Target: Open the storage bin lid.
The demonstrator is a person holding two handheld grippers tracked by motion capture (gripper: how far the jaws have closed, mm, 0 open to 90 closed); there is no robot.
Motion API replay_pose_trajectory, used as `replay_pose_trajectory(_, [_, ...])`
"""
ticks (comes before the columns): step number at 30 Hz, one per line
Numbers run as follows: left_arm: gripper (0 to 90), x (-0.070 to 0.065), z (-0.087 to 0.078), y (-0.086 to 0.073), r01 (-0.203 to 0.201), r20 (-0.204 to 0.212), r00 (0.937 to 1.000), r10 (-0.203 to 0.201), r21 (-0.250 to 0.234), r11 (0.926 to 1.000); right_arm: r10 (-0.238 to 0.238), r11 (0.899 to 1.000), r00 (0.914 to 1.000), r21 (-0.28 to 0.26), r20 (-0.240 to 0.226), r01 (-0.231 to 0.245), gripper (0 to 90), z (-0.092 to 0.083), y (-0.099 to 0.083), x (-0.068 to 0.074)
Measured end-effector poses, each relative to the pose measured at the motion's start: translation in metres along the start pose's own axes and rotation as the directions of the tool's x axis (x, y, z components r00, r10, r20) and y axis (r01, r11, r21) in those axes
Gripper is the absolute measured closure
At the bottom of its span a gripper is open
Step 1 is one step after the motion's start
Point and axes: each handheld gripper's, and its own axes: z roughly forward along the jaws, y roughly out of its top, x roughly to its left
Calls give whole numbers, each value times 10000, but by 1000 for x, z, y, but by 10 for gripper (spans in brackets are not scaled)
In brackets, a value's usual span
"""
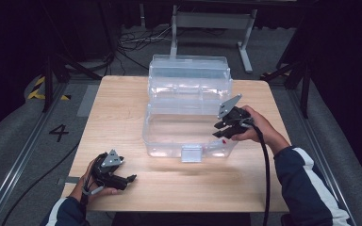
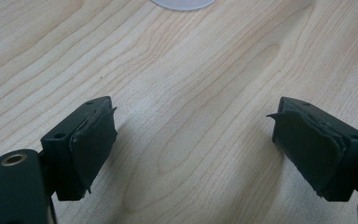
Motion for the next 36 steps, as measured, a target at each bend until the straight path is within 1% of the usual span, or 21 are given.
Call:
replay_pose_trajectory(4, [158,-2,0,5,220,-224,9995,-214,270,9994,84,9967,9996,-808,273,-62,610,-12,-6,1])
replay_pose_trajectory(5, [160,-2,1,6,183,-227,9996,-176,321,9993,99,9954,9992,-955,395,-61,600,-15,-7,2])
replay_pose_trajectory(6, [169,-2,1,7,254,-247,9994,-246,343,9991,147,9937,9986,-1118,501,-90,591,-18,-8,2])
replay_pose_trajectory(8, [197,-3,1,10,274,-280,9993,-263,396,9988,231,9899,9979,-1407,602,-144,591,-23,-10,2])
replay_pose_trajectory(9, [203,-5,2,13,184,-251,9995,-174,406,9990,245,9870,9972,-1600,710,-128,590,-26,-11,3])
replay_pose_trajectory(11, [207,-8,1,17,139,-267,9996,-132,275,9995,297,9796,9956,-2006,890,-113,577,-34,-14,2])
replay_pose_trajectory(12, [212,-10,-1,21,126,-320,9994,-121,148,9998,354,9769,9945,-2133,988,-136,570,-36,-15,2])
replay_pose_trajectory(13, [214,-10,-1,21,126,-320,9994,-121,148,9998,354,9769,9945,-2133,988,-136,570,-36,-15,2])
replay_pose_trajectory(15, [216,-13,-4,29,80,-356,9993,-83,-90,9999,414,9693,9909,-2457,1282,-87,559,-44,-16,0])
replay_pose_trajectory(17, [221,-15,-10,38,-116,-473,9988,98,-390,9992,565,9607,9875,-2772,1473,-136,546,-52,-15,-3])
replay_pose_trajectory(18, [231,-16,-12,43,-74,-508,9987,48,-509,9987,635,9577,9848,-2874,1616,-146,529,-56,-14,-6])
replay_pose_trajectory(19, [232,-17,-15,48,-131,-526,9986,99,-616,9980,686,9547,9824,-2971,1738,-140,527,-59,-13,-7])
replay_pose_trajectory(21, [240,-21,-19,57,-359,-810,9963,303,-685,9970,761,9497,9801,-3127,1833,-152,513,-65,-10,-12])
replay_pose_trajectory(22, [242,-22,-21,62,-438,-840,9958,377,-719,9964,870,9462,9775,-3230,1921,-208,507,-68,-8,-15])
replay_pose_trajectory(26, [241,-25,-25,76,-741,-954,9932,663,-812,9939,1187,9383,9679,-3439,2216,-363,491,-75,1,-23])
replay_pose_trajectory(27, [241,-25,-25,76,-741,-954,9932,663,-812,9939,1187,9383,9679,-3439,2216,-363,491,-75,1,-23])
replay_pose_trajectory(28, [241,-26,-27,81,-902,-990,9917,816,-855,9922,1146,9373,9668,-3472,2285,-290,489,-76,4,-25])
replay_pose_trajectory(31, [241,-27,-31,93,-1063,-955,9908,963,-1055,9887,1124,9389,9611,-3437,2521,-196,486,-76,13,-33])
replay_pose_trajectory(32, [241,-28,-33,97,-1159,-1002,9894,1052,-1086,9873,1179,9392,9599,-3426,2544,-245,485,-76,16,-36])
replay_pose_trajectory(34, [242,-29,-35,104,-1303,-1021,9877,1186,-1171,9845,1146,9411,9590,-3375,2592,-213,483,-76,21,-40])
replay_pose_trajectory(36, [253,-30,-36,110,-1439,-1069,9855,1317,-1164,9827,1174,9473,9607,-3188,2516,-322,482,-74,28,-48])
